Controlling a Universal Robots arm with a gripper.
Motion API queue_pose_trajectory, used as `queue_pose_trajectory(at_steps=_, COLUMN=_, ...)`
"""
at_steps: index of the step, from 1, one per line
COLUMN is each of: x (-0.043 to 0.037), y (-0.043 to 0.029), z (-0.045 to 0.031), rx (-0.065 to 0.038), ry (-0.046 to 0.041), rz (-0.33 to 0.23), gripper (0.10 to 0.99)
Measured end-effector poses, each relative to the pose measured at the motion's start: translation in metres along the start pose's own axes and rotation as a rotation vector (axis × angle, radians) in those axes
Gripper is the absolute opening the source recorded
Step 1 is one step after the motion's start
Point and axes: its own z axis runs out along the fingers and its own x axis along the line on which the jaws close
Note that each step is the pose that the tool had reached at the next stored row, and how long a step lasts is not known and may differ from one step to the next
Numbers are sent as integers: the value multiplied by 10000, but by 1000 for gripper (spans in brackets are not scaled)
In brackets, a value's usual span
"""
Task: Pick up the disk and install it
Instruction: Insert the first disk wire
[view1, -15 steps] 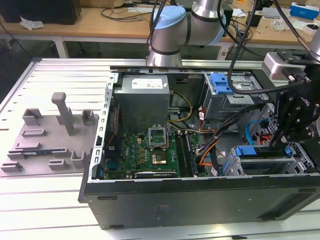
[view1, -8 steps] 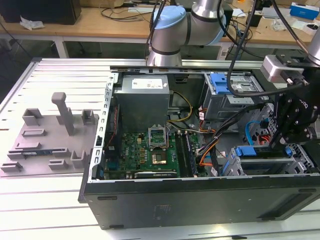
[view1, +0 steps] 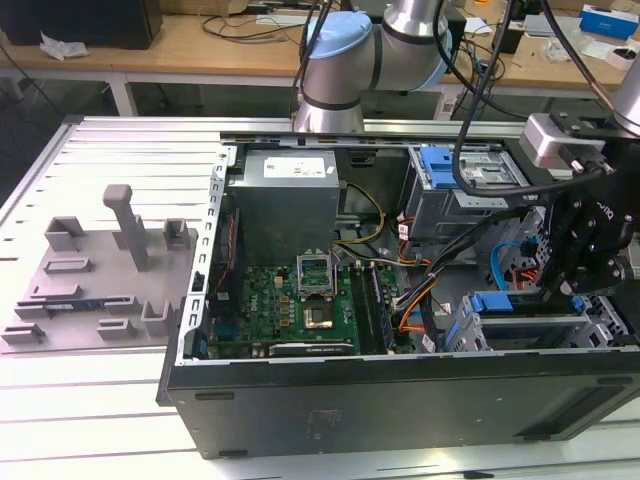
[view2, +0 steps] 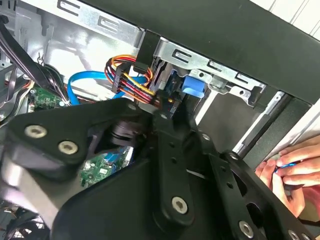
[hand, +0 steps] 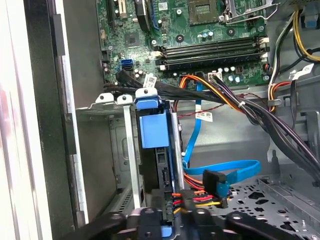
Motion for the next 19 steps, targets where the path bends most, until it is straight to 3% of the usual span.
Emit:
queue_pose_trajectory(at_steps=3, x=2, y=-1, z=-32, rx=1, ry=3, rz=-1, gripper=420)
queue_pose_trajectory(at_steps=6, x=1, y=1, z=-157, rx=3, ry=16, rz=-1, gripper=600)
queue_pose_trajectory(at_steps=7, x=-2, y=1, z=-174, rx=3, ry=20, rz=-1, gripper=600)
queue_pose_trajectory(at_steps=9, x=-37, y=5, z=-217, rx=6, ry=44, rz=-1, gripper=725)
queue_pose_trajectory(at_steps=19, x=-46, y=7, z=-223, rx=17, ry=128, rz=0, gripper=725)
